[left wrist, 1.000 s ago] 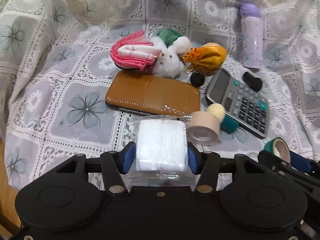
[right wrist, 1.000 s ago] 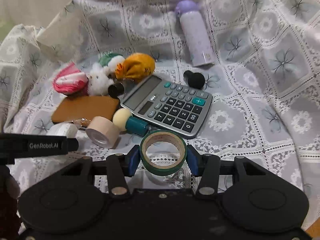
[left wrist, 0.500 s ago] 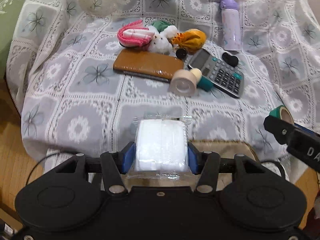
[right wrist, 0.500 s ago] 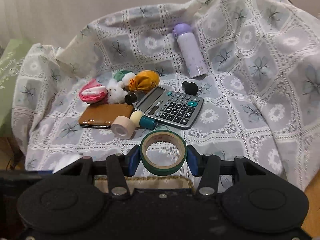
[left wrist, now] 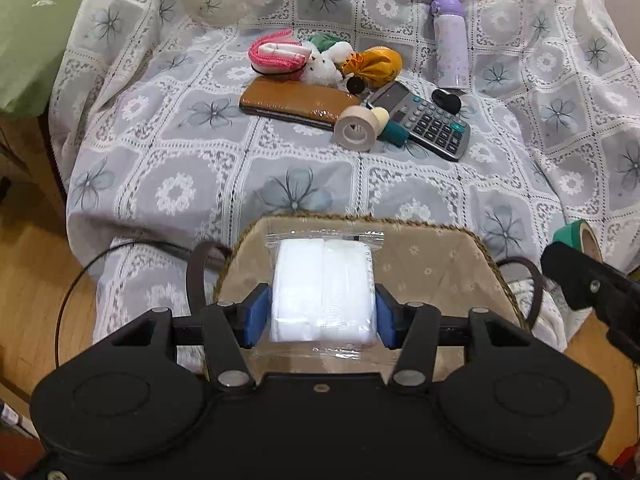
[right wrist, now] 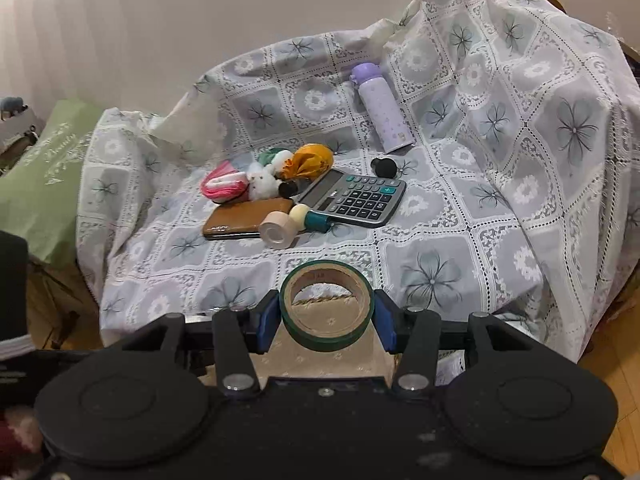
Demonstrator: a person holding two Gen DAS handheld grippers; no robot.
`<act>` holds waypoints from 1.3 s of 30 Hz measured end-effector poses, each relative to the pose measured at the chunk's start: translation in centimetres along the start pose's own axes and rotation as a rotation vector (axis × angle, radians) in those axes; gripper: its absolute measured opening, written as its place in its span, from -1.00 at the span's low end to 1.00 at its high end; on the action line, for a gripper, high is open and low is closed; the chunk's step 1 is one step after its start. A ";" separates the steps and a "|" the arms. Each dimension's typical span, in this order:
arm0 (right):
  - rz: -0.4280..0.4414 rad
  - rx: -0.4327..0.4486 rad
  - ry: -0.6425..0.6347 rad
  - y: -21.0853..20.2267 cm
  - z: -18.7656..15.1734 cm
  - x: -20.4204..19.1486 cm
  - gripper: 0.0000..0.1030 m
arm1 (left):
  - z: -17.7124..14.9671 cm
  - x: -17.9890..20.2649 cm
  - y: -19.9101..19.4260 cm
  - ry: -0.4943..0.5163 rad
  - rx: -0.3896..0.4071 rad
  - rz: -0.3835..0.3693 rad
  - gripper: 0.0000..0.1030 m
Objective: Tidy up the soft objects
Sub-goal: 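Carry the packet into the basket and open the left tool while the right tool carries the tape, then open the right tool to drop the green tape roll into the basket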
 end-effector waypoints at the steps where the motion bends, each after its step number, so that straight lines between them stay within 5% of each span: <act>1: 0.003 0.004 -0.001 -0.3 -0.1 0.0 -0.06 | -0.2 0.1 0.0 0.006 -0.006 0.002 0.00; 24: -0.071 -0.011 -0.088 -0.2 -0.8 -1.4 -0.06 | -1.2 0.6 0.6 0.039 -0.005 0.092 0.03; 29: -0.074 -0.018 -0.100 -0.1 -1.0 -1.6 -0.06 | -1.3 0.7 0.5 0.042 -0.005 0.091 0.30; 39: -0.069 -0.036 -0.092 0.2 -1.2 -1.3 -0.06 | -1.3 0.6 0.5 0.040 0.000 0.100 0.41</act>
Point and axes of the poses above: each gripper's, at about its wrist camera, not at the fingertips, and y roughly the way its jaws point, x to its right, z to its top, the point moved 2 cm from there along y, roughly the way its jaws point, and after that the axes turned 7 degrees about -x, right-handed, at the moved point
